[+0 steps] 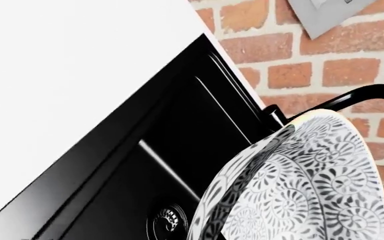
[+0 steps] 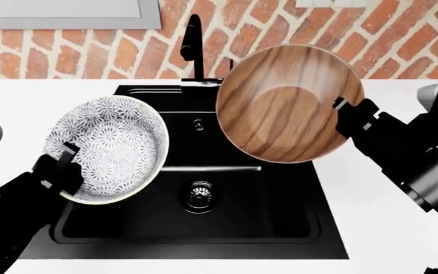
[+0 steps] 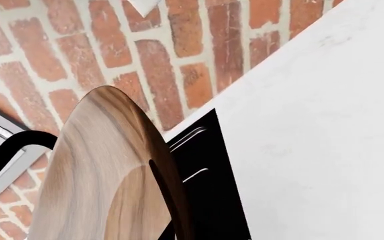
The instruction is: Stack the bowls in the sink.
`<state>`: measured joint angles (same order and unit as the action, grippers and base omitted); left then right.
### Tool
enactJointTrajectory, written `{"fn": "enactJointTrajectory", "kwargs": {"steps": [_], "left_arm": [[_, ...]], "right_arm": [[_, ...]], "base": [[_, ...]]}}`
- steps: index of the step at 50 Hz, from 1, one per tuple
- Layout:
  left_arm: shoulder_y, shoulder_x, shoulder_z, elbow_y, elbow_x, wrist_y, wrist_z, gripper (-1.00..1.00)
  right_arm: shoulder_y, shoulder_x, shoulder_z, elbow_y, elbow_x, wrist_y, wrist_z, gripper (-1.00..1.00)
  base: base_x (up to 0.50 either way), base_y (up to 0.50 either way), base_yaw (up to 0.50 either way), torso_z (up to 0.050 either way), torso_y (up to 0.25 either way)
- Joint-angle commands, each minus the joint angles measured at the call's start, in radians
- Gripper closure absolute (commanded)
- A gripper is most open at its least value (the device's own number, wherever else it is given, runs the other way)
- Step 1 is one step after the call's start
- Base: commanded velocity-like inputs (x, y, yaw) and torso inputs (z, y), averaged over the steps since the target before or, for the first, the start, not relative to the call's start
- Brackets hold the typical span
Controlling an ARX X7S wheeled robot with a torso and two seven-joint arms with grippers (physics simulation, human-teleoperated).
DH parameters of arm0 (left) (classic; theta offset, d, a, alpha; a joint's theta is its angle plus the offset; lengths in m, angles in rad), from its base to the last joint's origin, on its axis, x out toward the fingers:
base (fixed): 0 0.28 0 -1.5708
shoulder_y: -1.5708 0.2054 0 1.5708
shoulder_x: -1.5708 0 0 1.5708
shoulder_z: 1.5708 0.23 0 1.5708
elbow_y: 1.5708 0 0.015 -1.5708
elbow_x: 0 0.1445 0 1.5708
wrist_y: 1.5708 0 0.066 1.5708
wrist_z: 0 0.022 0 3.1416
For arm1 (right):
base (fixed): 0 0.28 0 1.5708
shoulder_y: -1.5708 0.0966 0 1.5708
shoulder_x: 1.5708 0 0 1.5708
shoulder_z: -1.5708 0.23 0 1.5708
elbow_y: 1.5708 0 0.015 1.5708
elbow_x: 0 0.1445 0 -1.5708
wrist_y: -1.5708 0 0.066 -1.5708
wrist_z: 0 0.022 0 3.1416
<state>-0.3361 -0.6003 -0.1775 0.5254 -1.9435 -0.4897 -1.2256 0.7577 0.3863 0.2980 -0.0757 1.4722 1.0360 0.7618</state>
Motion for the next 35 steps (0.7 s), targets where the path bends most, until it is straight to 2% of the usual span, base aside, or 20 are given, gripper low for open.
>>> {"fn": "enactJointTrajectory", "kwargs": {"steps": [1,20,35], "left_arm": [[-0.017,0.003,0.014,-0.006,0.003,0.008,-0.007,1.00],[-0.037,0.001,0.038,-0.026,0.001,0.002,0.002,1.00],[-0.231,-0.006,0.176,-0.112,-0.027,-0.063,-0.043,1.00]], "right_arm": [[-0.006,0.014,0.018,-0.004,-0.003,-0.023,-0.010,1.00],[-0.021,0.021,0.025,-0.016,-0.020,-0.051,-0.001,1.00],[-0.076,0.054,0.104,-0.083,0.062,-0.056,0.036,1.00]], "base": [[0.15,0.32,0.00,0.000,0.000],[0.02,0.04,0.00,0.000,0.001],[0.00,0.00,0.00,0.001,0.001]]}}
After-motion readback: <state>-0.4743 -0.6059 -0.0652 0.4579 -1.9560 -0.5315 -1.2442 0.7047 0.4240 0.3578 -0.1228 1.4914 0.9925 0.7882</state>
